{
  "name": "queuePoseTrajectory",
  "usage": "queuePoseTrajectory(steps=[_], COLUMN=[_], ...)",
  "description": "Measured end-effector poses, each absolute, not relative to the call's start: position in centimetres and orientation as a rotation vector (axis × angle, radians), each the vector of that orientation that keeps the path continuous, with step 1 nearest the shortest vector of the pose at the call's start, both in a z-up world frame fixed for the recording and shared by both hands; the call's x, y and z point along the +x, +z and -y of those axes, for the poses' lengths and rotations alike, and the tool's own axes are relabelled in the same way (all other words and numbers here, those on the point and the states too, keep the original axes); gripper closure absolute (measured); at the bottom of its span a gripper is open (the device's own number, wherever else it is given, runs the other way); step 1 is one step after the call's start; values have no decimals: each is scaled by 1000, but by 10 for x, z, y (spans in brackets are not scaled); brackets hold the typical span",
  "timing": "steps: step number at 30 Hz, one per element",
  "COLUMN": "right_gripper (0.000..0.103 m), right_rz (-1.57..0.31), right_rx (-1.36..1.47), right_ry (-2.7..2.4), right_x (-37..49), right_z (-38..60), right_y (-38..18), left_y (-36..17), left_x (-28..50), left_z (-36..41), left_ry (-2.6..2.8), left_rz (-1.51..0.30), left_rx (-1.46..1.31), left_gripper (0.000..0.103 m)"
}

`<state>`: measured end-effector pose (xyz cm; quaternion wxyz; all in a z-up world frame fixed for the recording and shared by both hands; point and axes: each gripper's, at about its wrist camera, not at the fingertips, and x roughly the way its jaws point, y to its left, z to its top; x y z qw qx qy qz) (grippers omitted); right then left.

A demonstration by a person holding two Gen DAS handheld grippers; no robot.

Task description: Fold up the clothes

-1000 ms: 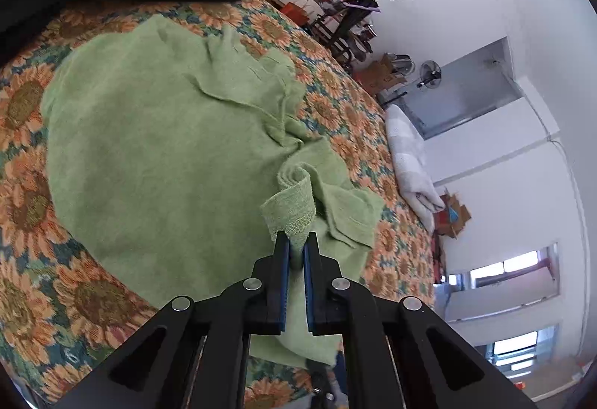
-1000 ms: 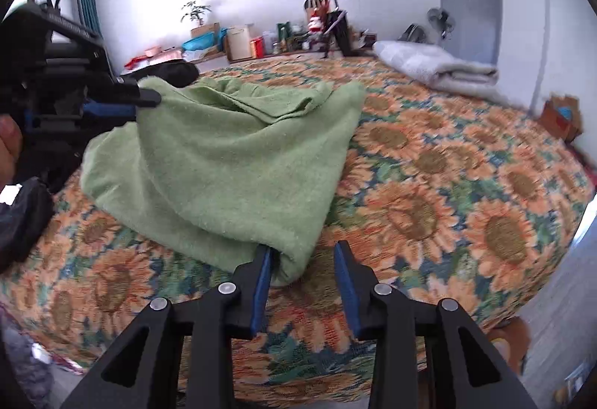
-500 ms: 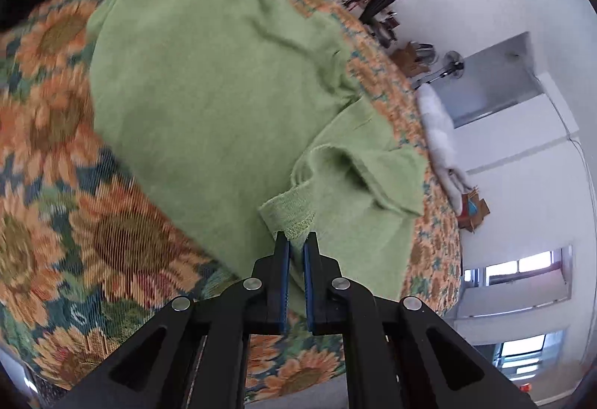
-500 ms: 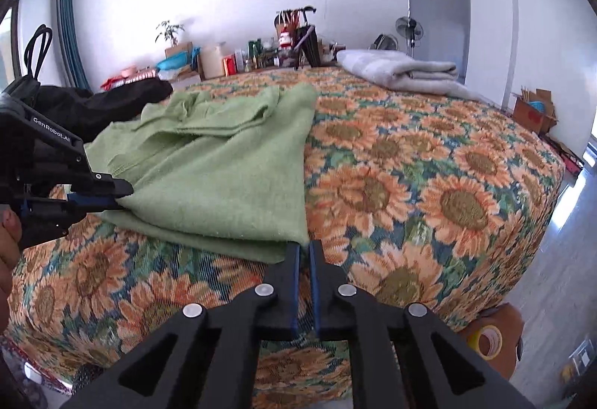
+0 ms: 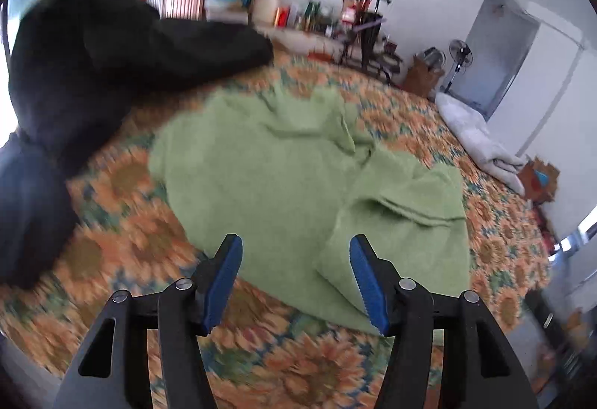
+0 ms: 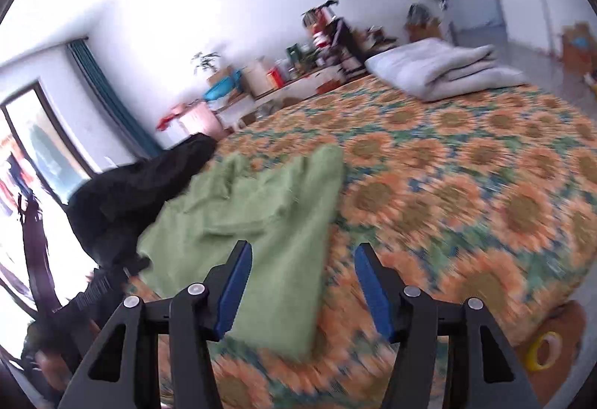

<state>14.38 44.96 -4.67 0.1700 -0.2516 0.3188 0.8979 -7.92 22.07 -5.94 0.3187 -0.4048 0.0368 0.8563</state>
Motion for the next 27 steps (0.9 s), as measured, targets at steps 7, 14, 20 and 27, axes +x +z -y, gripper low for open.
queuePoseTrajectory(steps=[7, 14, 20, 27], right_gripper=[61, 96, 96, 57], right_rz=[-914, -933, -874, -893], right_rx=[-968, -1032, -974, -1002], right_ry=[2439, 2445, 2560, 2540], right_x=[48, 10, -43, -29], right_z=[-474, -477, -482, -484], right_y=[-66, -80, -58, -58], left_y=[-63, -87, -106, -71], left_x=[-65, -71, -99, -130], left_z=[-250, -269, -245, -242], left_ry=[2146, 2155, 2064, 1879], left_rz=[-195, -352, -191, 33], left_rx=[-908, -927, -1095, -1051], left_gripper=[42, 42, 42, 50])
